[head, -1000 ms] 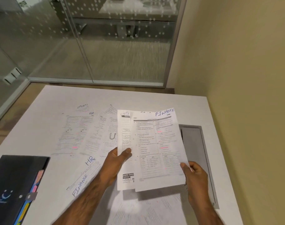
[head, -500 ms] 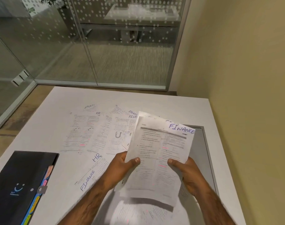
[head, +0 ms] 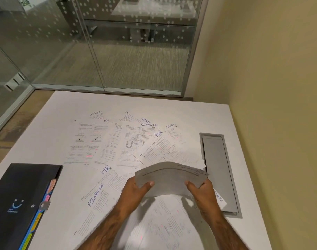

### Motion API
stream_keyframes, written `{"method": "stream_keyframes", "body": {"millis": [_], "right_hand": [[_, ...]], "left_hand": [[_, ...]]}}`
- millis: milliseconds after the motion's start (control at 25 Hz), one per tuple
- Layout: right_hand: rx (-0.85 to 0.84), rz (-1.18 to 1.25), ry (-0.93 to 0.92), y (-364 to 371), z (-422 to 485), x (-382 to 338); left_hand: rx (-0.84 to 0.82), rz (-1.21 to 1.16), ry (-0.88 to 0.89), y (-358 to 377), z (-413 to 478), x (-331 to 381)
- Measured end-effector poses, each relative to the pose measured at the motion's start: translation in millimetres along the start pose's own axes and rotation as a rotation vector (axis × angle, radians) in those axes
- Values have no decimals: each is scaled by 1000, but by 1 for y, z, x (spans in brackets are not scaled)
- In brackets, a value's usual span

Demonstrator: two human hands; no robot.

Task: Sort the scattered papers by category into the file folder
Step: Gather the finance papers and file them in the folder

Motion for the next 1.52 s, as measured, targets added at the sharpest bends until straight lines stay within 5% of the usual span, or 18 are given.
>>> {"method": "stream_keyframes", "body": {"millis": [200, 360, 560, 840, 1040, 1200, 1280, 1360, 1400, 1520], "right_hand": [[110, 17, -1, -11, -7, 10], [-4, -43, -82, 3, -14, 1], [119, 50, -64, 4, -11, -1], [22, -115, -19, 35, -5, 18], [62, -144, -101, 49, 0, -11], [148, -125, -68, 47, 17, -20], [185, -127, -50, 44, 25, -16], [220, -116, -17, 43, 30, -10], [231, -119, -3, 43, 32, -8], [245, -114, 22, 45, 36, -4]], "left_hand": [[9, -7, -9, 4, -5, -5], [14, -31, -39, 1, -6, -14], [51, -14, -69, -8, -3, -11], [27, 52, -161, -20, 5, -39], [23, 26, -97, -42, 51, -19], [189, 5, -177, -86, 122, -33], [166, 231, -97, -97, 169, -47], [25, 874, 33, -92, 212, -52], [-8, 1010, 62, -88, 227, -52], [-37, 1051, 118, -73, 246, -53]]}}
Point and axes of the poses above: each hand's wrist, its own z-axis towards the middle knuckle, its own y-axis out of the palm, x = y × z, the point moved 9 cm from there along z, towards the middle knuckle, and after that the axes turned 11 degrees about x, right-handed, at the moved point
